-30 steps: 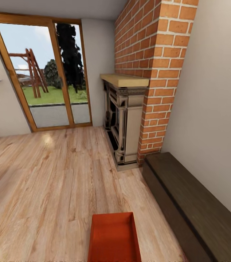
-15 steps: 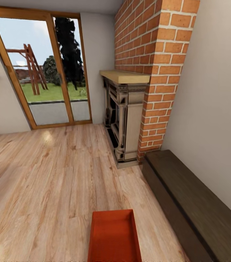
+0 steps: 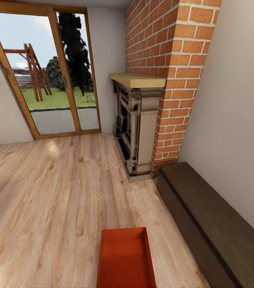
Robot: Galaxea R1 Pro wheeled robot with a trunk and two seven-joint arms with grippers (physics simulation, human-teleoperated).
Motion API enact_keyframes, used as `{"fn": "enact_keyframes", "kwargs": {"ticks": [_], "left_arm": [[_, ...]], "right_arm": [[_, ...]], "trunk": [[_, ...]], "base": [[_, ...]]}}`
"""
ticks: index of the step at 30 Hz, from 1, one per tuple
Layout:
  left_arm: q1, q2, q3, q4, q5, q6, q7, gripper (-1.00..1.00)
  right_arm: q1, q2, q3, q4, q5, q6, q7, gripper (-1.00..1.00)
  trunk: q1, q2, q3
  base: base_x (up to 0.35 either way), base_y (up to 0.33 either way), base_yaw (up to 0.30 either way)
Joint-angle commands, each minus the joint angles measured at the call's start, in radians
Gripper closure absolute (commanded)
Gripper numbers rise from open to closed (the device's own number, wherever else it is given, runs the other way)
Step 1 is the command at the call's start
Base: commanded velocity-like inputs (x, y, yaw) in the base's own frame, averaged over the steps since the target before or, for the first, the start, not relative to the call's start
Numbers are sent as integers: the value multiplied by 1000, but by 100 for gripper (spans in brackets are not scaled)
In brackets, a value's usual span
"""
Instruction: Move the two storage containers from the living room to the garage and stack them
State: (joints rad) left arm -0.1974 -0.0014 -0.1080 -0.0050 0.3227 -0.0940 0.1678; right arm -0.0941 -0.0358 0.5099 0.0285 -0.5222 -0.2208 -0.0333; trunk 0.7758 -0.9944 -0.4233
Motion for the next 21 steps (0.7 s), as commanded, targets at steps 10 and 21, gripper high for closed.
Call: {"fn": "enact_keyframes", "kwargs": {"ticks": [10, 21], "left_arm": [[0, 0, -9, 0, 9, -3, 2, -100], [0, 0, -9, 0, 9, -3, 2, -100]], "right_arm": [[-1, 1, 8, 3, -7, -5, 0, -100], [-1, 1, 9, 3, -7, -5, 0, -100]], "trunk": [[0, -1, -17], [0, -1, -35]], "base": [[0, 0, 0], [0, 0, 0]]}}
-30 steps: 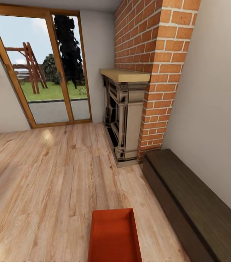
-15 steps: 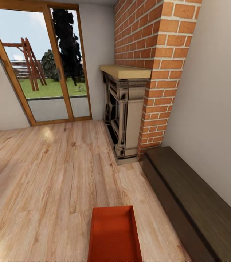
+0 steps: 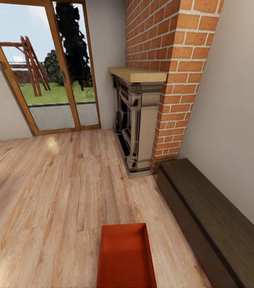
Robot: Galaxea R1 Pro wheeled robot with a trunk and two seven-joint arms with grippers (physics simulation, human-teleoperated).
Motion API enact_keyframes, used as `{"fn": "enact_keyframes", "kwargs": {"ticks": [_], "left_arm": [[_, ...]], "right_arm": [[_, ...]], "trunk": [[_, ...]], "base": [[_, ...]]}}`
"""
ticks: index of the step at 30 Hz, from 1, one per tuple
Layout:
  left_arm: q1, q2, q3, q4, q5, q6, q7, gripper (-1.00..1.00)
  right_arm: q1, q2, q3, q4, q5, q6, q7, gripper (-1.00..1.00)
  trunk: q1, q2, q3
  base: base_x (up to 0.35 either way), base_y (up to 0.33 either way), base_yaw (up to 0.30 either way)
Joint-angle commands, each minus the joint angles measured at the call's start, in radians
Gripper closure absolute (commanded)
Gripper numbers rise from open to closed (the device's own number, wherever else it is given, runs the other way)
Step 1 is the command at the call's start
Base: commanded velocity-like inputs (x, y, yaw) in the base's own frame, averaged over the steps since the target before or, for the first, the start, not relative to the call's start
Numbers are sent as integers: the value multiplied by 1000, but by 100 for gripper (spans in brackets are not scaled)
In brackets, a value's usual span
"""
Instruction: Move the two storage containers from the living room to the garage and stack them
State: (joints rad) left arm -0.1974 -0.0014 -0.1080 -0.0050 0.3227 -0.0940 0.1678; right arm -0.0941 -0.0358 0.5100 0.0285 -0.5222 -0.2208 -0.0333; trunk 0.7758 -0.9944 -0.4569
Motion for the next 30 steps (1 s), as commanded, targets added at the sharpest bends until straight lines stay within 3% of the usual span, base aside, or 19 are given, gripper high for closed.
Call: {"fn": "enact_keyframes", "kwargs": {"ticks": [1, 30], "left_arm": [[0, 0, -9, 0, 9, -3, 2, -100], [0, 0, -9, 0, 9, -3, 2, -100]], "right_arm": [[-1, 1, 8, 3, -7, -5, 0, -100], [-1, 1, 10, 3, -7, -4, 0, -100]], "trunk": [[0, -1, -3], [0, -1, -49]], "base": [[0, 0, 0], [0, 0, 0]]}}
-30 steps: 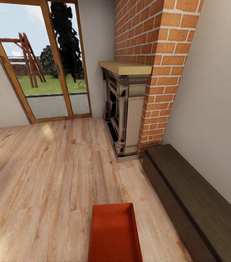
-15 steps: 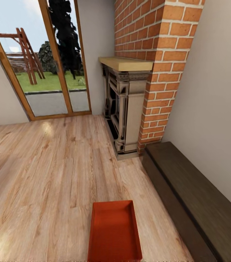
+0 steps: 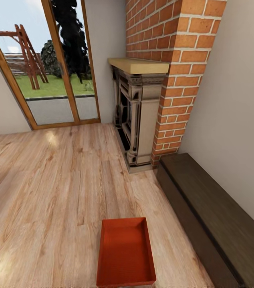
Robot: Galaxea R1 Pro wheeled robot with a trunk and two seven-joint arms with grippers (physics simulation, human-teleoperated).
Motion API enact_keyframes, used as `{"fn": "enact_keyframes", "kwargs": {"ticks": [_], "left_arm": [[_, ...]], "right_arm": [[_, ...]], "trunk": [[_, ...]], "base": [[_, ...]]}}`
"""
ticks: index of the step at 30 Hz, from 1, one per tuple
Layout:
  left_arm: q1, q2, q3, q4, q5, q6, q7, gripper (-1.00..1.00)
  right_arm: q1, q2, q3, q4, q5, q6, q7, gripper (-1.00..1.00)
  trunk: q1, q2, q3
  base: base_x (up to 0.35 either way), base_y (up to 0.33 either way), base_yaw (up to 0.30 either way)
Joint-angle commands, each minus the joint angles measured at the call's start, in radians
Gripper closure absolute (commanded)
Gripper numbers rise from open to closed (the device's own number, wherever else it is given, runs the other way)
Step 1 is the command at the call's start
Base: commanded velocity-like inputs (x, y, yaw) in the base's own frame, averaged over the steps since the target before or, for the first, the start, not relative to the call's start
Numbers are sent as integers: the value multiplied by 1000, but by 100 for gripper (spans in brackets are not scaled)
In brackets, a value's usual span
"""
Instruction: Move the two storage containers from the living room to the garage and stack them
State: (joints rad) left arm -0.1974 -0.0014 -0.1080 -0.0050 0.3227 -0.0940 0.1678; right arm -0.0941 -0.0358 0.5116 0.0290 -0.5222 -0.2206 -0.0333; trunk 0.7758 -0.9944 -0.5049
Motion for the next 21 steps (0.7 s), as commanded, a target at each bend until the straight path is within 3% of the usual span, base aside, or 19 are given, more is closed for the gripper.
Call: {"fn": "enact_keyframes", "kwargs": {"ticks": [1, 21], "left_arm": [[0, 0, -9, 0, 9, -3, 2, -100], [0, 0, -9, 0, 9, -3, 2, -100]], "right_arm": [[-1, 1, 8, 3, -7, -4, 0, -100], [-1, 1, 8, 2, -7, -2, 0, -100]], "trunk": [[0, -1, -3], [0, -1, -35]], "base": [[0, 0, 0], [0, 0, 0]]}}
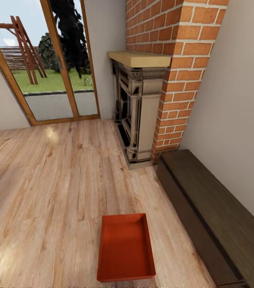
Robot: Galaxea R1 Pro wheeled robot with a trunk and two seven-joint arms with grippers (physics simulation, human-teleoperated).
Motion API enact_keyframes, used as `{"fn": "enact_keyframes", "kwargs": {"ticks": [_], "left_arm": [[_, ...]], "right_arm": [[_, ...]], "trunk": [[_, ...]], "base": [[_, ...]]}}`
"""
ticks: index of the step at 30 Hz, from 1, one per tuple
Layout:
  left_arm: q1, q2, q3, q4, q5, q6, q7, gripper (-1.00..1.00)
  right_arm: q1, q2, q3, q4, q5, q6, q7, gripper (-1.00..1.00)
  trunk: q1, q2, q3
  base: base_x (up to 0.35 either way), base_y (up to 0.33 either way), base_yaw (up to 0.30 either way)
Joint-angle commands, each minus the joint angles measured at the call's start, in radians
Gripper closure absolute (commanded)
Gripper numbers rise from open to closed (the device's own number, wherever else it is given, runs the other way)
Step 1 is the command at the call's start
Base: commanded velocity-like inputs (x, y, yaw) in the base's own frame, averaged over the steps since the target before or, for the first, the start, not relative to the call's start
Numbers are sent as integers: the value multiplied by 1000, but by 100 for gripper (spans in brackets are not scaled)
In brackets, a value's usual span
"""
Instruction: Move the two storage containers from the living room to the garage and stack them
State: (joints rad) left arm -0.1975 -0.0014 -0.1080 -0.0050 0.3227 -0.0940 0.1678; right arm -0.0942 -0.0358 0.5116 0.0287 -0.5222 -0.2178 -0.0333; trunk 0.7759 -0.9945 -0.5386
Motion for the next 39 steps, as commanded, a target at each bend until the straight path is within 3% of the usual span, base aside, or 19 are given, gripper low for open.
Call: {"fn": "enact_keyframes", "kwargs": {"ticks": [1, 39], "left_arm": [[0, 0, -9, 0, 9, -3, 2, -100], [0, 0, -9, 0, 9, -3, 2, -100]], "right_arm": [[-1, 1, 8, 3, -7, -5, 0, -100], [-1, 1, 9, 3, -7, -5, 0, -100]], "trunk": [[0, -1, -2], [0, -1, -63]], "base": [[0, 0, 0], [0, 0, 0]]}}
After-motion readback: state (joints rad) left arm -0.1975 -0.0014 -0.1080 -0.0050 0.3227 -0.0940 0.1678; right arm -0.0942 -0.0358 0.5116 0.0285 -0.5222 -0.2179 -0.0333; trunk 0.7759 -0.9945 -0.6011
